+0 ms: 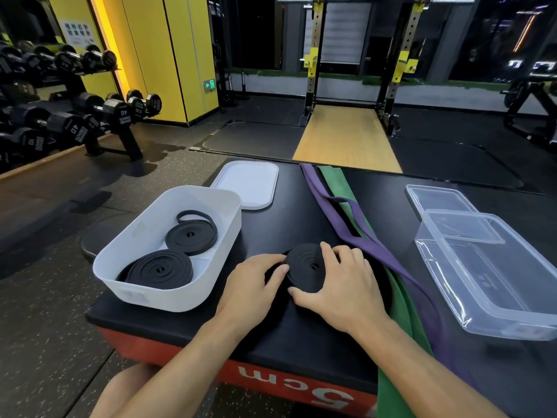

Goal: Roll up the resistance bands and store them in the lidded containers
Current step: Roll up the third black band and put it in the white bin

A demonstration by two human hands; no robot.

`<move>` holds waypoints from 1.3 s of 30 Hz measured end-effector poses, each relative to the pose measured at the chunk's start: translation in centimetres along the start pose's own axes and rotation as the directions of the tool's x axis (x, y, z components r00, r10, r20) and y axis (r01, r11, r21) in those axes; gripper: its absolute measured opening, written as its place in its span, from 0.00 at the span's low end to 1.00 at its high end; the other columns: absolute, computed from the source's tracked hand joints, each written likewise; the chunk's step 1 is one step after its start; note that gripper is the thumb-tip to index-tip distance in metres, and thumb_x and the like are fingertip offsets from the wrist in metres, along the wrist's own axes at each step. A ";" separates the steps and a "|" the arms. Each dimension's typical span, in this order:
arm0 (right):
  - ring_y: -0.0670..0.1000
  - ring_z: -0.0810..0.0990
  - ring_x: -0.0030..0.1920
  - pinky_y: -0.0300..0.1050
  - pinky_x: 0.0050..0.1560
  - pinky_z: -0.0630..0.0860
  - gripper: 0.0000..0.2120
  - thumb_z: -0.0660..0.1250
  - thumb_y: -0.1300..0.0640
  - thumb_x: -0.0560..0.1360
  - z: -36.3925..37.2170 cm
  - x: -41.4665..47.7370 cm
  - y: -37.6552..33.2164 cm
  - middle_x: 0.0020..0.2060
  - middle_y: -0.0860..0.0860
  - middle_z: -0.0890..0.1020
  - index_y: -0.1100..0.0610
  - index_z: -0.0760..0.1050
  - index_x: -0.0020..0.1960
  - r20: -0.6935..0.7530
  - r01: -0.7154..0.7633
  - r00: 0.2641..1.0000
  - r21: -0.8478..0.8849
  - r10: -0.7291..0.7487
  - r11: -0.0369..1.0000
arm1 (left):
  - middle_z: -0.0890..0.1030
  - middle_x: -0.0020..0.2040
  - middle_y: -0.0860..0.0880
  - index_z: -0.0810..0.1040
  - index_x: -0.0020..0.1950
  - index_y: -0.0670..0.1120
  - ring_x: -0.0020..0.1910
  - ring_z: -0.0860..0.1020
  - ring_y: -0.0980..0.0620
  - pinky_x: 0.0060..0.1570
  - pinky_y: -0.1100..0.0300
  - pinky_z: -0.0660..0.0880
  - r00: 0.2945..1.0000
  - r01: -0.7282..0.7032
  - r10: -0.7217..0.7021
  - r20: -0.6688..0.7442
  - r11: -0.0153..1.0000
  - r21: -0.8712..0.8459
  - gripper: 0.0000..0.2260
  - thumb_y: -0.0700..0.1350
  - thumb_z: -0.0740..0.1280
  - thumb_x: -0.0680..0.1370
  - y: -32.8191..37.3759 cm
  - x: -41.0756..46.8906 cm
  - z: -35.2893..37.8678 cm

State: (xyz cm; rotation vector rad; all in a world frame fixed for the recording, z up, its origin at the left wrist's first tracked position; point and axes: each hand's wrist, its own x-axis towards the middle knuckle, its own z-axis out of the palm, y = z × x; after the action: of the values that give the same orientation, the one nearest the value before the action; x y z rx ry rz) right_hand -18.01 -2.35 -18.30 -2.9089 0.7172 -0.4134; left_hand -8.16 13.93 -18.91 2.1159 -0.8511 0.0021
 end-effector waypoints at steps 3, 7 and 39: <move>0.53 0.68 0.67 0.49 0.69 0.68 0.56 0.54 0.18 0.62 -0.1 0.1 -0.1 0.67 0.49 0.71 0.52 0.60 0.81 0.017 -0.004 1.000 0.003 0.004 1.000 | 0.80 0.60 0.66 0.57 0.77 0.74 0.64 0.75 0.66 0.67 0.64 0.68 0.996 0.058 -0.052 0.071 0.995 -0.078 0.30 0.52 0.68 0.83 -0.3 0.0 -0.1; 0.53 0.68 0.67 0.49 0.69 0.68 0.56 0.54 0.18 0.62 -0.1 0.2 -0.2 0.67 0.49 0.71 0.52 0.60 0.81 0.030 -0.015 0.999 -0.009 0.015 1.000 | 0.81 0.62 0.62 0.69 0.77 0.63 0.67 0.75 0.63 0.67 0.61 0.70 0.995 0.093 -0.092 0.039 0.995 -0.035 0.23 0.56 0.68 0.82 -1.1 0.4 0.4; 0.40 0.68 0.66 0.41 0.67 0.70 0.49 0.72 0.29 0.60 -3.7 1.6 2.3 0.65 0.33 0.64 0.38 0.61 0.78 0.242 0.332 0.891 0.231 -0.384 0.915 | 0.79 0.63 0.55 0.75 0.75 0.58 0.66 0.74 0.57 0.68 0.59 0.71 0.988 0.132 -0.125 0.089 0.988 -0.081 0.28 0.61 0.74 0.75 0.8 0.2 -0.3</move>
State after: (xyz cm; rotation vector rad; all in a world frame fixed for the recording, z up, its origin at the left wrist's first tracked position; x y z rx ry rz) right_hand -18.73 -5.25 -14.80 -2.8311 0.0881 -0.0804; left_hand -8.40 13.73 -18.07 2.0975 -0.7478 -0.1889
